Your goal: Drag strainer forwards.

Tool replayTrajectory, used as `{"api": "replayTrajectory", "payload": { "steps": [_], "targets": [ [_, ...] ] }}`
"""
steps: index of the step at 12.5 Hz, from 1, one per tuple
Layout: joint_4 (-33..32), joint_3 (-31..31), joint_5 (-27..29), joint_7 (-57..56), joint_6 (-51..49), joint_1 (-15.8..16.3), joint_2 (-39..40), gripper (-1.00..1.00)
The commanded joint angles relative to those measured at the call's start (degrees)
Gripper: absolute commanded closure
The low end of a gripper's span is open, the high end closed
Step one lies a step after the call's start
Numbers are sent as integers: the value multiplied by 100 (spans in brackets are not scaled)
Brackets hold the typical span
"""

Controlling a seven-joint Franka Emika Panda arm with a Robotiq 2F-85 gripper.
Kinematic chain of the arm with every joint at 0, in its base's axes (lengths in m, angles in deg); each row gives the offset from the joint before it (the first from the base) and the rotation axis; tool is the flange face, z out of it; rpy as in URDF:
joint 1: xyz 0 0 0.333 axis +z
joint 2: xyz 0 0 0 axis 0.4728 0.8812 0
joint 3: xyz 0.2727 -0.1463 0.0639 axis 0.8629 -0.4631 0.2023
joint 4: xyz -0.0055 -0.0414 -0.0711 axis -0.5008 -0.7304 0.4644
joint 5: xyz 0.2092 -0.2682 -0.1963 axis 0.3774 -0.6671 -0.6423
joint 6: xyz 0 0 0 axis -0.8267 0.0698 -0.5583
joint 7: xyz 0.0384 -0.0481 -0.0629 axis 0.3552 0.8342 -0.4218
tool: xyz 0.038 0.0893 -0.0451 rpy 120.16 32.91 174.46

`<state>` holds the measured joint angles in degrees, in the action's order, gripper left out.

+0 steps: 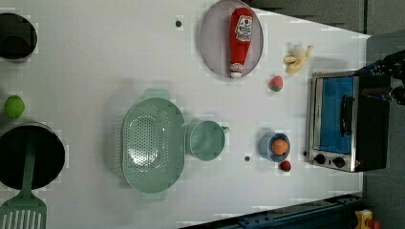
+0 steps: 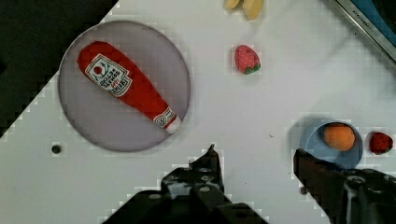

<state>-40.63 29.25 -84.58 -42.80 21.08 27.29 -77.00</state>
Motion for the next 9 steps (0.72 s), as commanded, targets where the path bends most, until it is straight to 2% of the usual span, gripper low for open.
{"api": "replayTrajectory", "payload": {
  "steps": [1, 3, 9],
  "targets": [
    [-607, 625, 49, -118, -461, -631, -1115, -59],
    [-660, 713, 52, -106, -461, -598, -1036, -98],
    [-739, 1571, 52, 562, -300, -386, -318, -100]
  ]
}}
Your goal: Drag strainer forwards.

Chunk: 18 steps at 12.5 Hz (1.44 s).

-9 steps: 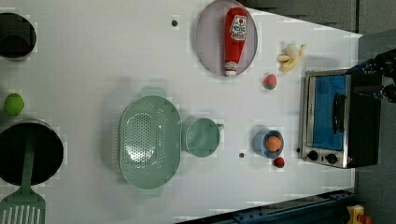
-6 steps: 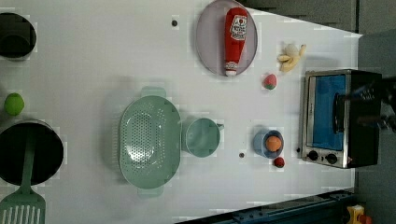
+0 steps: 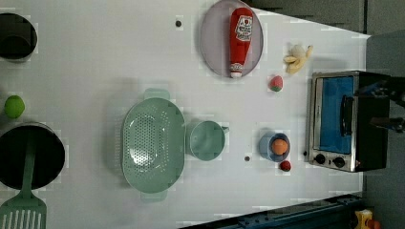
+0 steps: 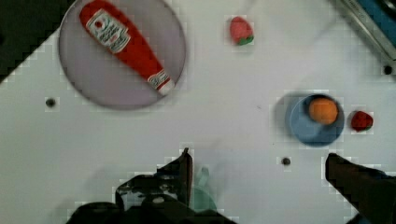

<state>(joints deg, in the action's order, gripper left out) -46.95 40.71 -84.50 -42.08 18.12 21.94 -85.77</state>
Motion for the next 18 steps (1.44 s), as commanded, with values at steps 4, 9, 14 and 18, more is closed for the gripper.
{"api": "replayTrajectory", "payload": {
  "steps": [4, 9, 14, 18],
  "targets": [
    [-110, 1148, 42, 1894, 546, 303, 1220, -100],
    [-111, 1700, 5, 3943, 1370, 714, 2157, -100],
    [-104, 1694, -9, 5668, 2254, 1280, 3082, -100],
    [-90, 1508, -15, 6519, 3092, 1689, 3744, -100]
  ]
}}
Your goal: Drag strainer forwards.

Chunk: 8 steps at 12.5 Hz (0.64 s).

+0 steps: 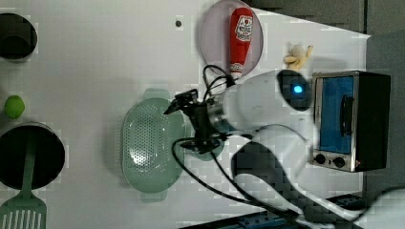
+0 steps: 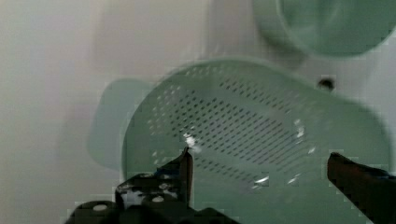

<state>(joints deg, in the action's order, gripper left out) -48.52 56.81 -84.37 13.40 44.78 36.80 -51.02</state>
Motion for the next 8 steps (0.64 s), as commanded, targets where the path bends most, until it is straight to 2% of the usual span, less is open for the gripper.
{"api": "replayTrajectory", "payload": {
  "steps": [1, 8],
  "targets": [
    [69, -195, -28, 1130, 660, 314, 418, -100],
    [253, -1050, -27, 1258, 1535, 1187, 1035, -100]
  ]
}}
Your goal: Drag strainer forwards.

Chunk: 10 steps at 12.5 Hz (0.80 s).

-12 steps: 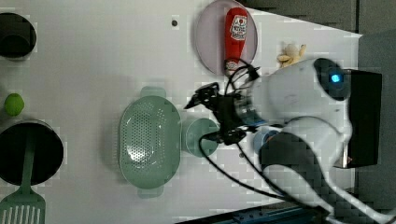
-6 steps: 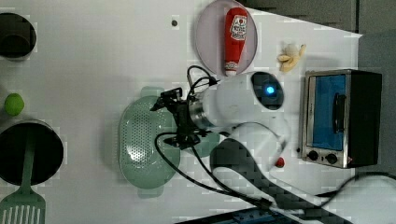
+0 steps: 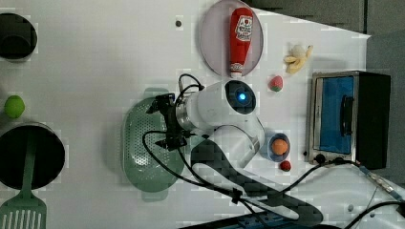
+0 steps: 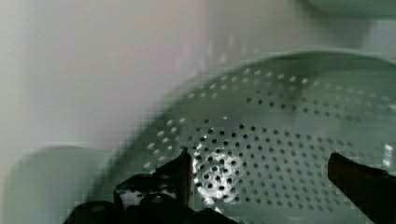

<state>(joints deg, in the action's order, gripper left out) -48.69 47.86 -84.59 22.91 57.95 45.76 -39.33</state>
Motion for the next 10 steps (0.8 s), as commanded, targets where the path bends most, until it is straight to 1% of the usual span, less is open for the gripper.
{"api": "replayTrajectory", "payload": {
  "steps": [1, 3, 6, 10],
  "targets": [
    [350, -266, -6, 309, 258, 390, -101, -100],
    [478, -464, -6, 311, 274, 528, -32, -100],
    [821, -657, -6, 307, 287, 604, 179, -100],
    [1623, -730, -6, 310, 270, 610, 678, -100]
  ]
}}
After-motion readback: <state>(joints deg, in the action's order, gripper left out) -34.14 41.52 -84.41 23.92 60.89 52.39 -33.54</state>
